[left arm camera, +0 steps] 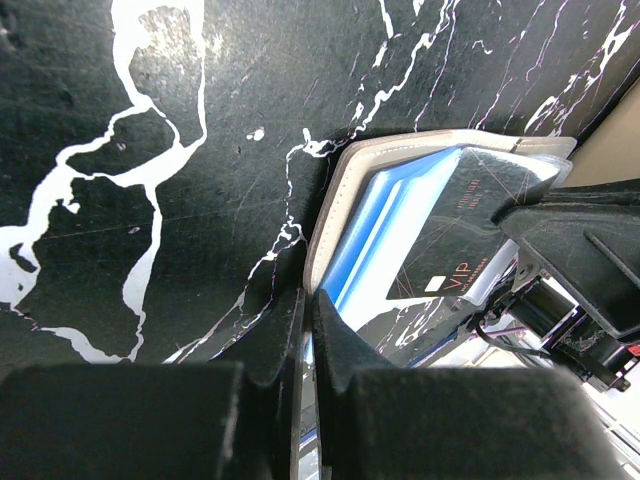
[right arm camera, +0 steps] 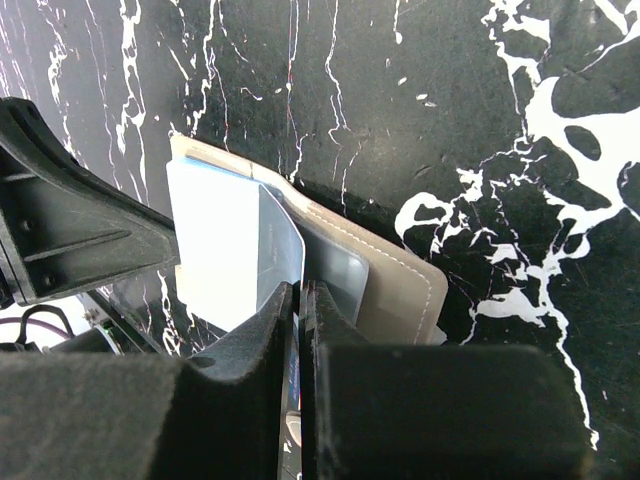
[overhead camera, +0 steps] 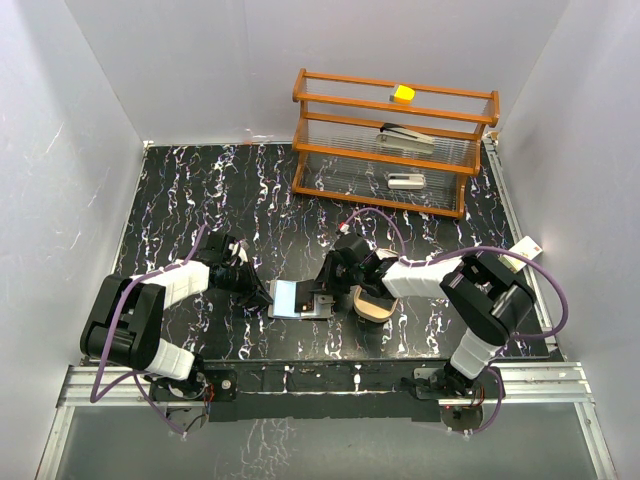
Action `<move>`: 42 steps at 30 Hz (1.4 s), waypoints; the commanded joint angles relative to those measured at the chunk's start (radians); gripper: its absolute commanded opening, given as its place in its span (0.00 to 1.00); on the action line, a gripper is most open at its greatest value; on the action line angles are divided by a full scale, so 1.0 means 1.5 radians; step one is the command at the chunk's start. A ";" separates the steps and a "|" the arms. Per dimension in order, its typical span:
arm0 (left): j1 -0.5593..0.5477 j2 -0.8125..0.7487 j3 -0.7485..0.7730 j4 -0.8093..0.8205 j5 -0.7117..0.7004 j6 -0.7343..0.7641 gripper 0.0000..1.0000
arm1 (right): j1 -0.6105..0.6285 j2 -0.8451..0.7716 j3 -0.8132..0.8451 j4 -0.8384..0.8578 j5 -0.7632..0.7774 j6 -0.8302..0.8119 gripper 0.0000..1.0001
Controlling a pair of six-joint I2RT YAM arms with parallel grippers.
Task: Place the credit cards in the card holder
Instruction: Insert the credit card into the card holder.
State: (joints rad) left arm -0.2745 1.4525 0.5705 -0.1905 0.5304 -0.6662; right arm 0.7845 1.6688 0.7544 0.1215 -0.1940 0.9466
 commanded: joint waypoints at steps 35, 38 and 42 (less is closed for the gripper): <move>-0.006 0.018 0.010 -0.031 -0.024 0.004 0.00 | 0.004 0.022 0.049 -0.074 -0.019 -0.059 0.06; -0.007 0.016 0.009 -0.031 -0.024 0.004 0.00 | 0.000 0.027 0.052 -0.061 -0.017 -0.058 0.06; -0.006 0.012 0.006 -0.029 -0.021 -0.002 0.00 | -0.002 0.035 0.049 -0.026 -0.027 -0.037 0.05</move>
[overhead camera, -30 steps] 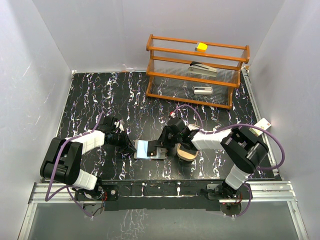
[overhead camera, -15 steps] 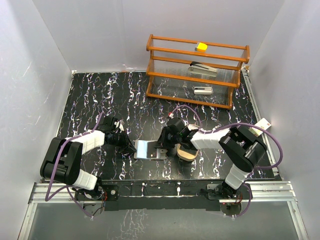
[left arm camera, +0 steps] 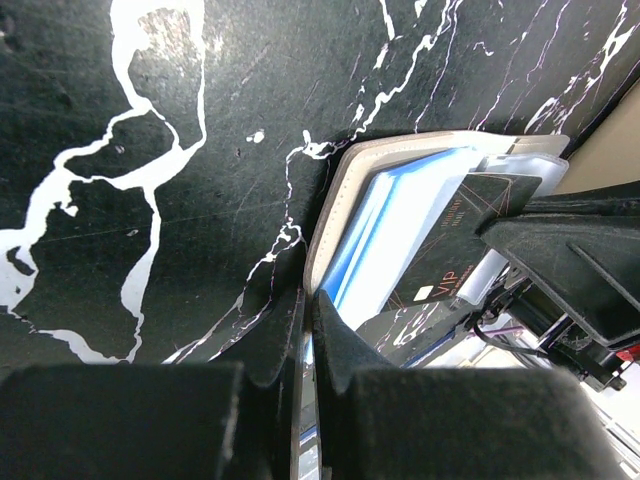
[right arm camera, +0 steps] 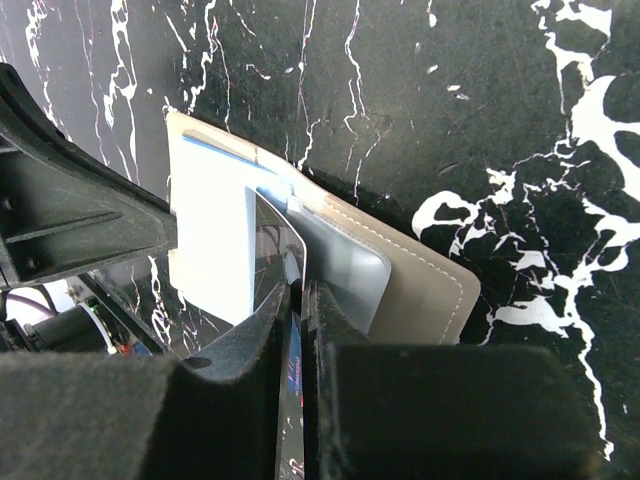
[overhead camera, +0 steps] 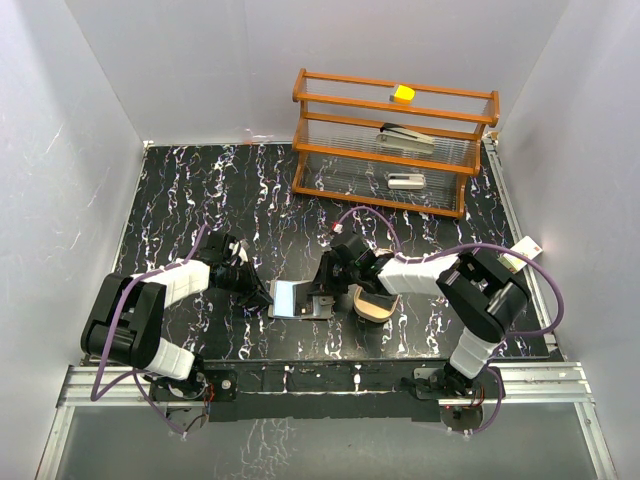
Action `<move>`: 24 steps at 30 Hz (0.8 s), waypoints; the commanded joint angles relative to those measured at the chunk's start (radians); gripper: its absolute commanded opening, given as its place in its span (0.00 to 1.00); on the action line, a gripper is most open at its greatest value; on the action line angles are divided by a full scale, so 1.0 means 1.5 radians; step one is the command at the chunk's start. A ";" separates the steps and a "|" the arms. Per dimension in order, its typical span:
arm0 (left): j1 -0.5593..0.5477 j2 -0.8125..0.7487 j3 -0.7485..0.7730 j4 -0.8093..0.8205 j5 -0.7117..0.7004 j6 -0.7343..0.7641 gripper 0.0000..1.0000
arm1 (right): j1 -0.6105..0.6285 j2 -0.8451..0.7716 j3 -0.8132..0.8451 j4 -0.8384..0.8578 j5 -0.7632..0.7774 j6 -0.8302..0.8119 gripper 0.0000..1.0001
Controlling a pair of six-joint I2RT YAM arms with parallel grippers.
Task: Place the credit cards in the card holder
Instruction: Insert the credit card into the card holder.
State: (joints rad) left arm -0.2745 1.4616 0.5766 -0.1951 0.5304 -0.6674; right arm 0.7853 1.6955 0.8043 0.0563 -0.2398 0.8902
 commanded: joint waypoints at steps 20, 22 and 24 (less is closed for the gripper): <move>-0.008 -0.017 -0.026 0.021 0.007 -0.045 0.00 | 0.005 -0.004 0.023 -0.014 0.045 0.020 0.28; -0.008 -0.022 -0.029 0.022 0.006 -0.048 0.00 | 0.006 -0.009 0.028 -0.033 0.040 0.015 0.32; -0.009 -0.023 -0.032 0.027 0.008 -0.050 0.00 | 0.009 -0.015 0.031 -0.049 0.049 0.014 0.34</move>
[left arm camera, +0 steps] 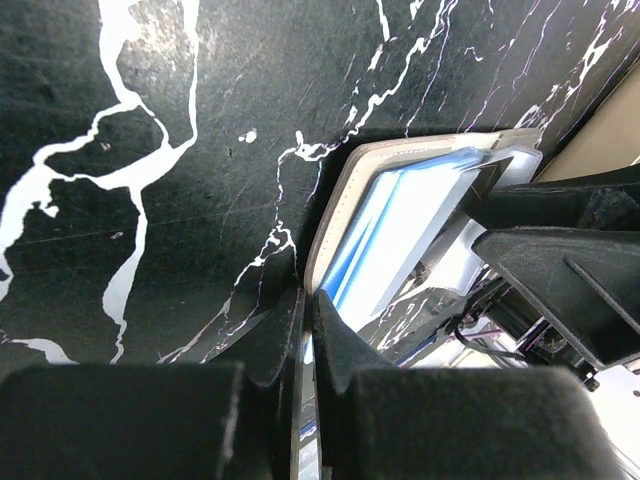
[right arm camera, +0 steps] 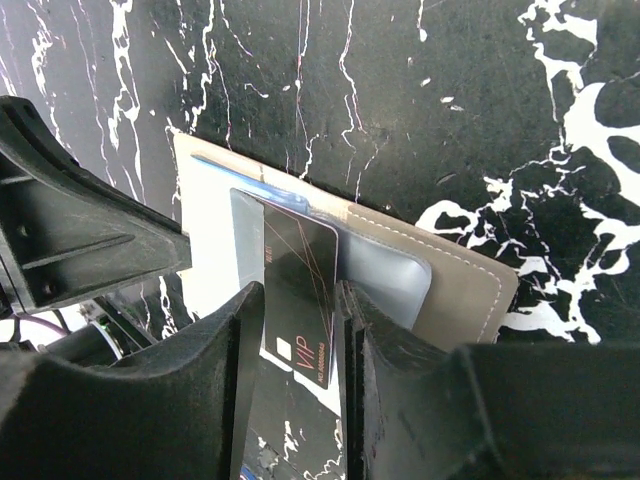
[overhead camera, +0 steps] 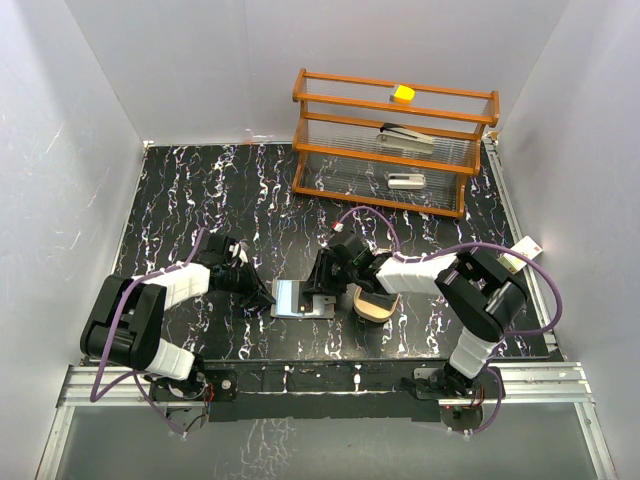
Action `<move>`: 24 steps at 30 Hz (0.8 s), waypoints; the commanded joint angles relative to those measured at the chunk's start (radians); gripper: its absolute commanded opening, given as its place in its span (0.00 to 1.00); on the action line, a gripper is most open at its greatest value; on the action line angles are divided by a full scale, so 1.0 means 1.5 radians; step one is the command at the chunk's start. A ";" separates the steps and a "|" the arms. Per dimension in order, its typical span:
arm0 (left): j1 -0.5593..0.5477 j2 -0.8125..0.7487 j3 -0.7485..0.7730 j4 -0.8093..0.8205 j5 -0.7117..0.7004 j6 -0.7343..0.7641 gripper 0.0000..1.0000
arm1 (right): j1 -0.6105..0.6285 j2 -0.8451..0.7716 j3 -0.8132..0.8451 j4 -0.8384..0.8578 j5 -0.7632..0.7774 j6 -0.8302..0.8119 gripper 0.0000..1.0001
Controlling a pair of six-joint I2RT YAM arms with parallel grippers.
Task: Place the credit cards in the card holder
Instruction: Insert the credit card into the card holder.
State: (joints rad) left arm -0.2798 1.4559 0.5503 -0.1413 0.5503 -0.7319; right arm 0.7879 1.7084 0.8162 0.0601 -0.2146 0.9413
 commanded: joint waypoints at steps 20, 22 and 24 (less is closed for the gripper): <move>-0.006 -0.037 -0.022 -0.005 -0.003 -0.013 0.00 | 0.043 0.013 0.057 -0.012 0.017 0.009 0.35; -0.007 -0.037 -0.022 -0.003 -0.002 -0.014 0.00 | 0.050 0.017 0.065 -0.009 0.016 0.008 0.34; -0.007 -0.037 -0.023 -0.002 -0.001 -0.014 0.00 | 0.055 0.018 0.072 -0.006 0.015 0.007 0.34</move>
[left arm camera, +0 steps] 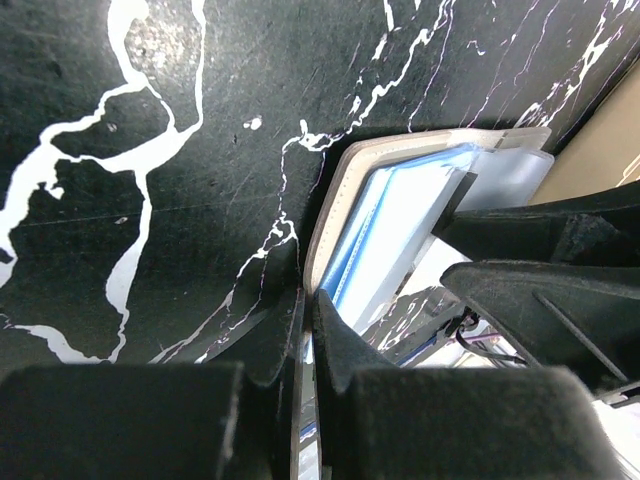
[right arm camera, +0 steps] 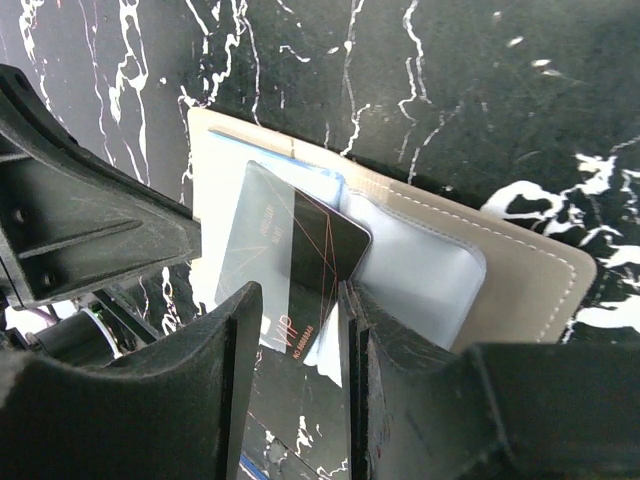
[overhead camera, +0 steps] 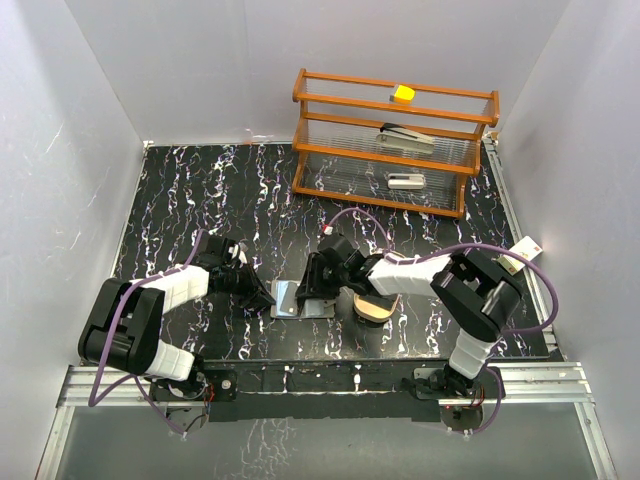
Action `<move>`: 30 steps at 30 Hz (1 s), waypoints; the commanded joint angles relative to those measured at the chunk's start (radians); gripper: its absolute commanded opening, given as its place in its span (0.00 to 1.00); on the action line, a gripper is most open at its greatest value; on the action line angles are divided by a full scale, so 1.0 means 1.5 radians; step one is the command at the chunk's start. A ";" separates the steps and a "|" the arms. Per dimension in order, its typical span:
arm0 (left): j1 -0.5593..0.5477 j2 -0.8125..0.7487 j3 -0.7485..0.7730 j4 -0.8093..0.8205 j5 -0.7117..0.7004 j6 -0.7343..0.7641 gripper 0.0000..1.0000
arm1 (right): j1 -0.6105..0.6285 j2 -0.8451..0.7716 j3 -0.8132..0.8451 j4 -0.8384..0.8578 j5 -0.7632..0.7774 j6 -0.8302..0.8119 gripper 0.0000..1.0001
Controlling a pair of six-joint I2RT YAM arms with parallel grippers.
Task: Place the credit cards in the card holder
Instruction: Insert the credit card into the card holder.
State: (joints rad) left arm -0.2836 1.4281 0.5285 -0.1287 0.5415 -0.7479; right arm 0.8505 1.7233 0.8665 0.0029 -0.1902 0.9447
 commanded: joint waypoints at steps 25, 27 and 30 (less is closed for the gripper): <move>-0.005 -0.014 0.001 -0.026 -0.002 0.019 0.00 | 0.032 -0.010 0.043 -0.003 0.102 0.017 0.37; -0.006 -0.013 0.004 -0.027 -0.001 0.019 0.00 | 0.037 -0.007 0.046 -0.008 0.118 0.025 0.38; -0.005 -0.013 0.007 -0.027 -0.002 0.020 0.00 | 0.038 0.006 0.051 -0.014 0.124 0.033 0.39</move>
State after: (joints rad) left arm -0.2836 1.4212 0.5274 -0.1352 0.5312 -0.7349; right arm 0.8982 1.7523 0.9283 -0.0288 -0.0650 0.9573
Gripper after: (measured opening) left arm 0.018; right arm 0.388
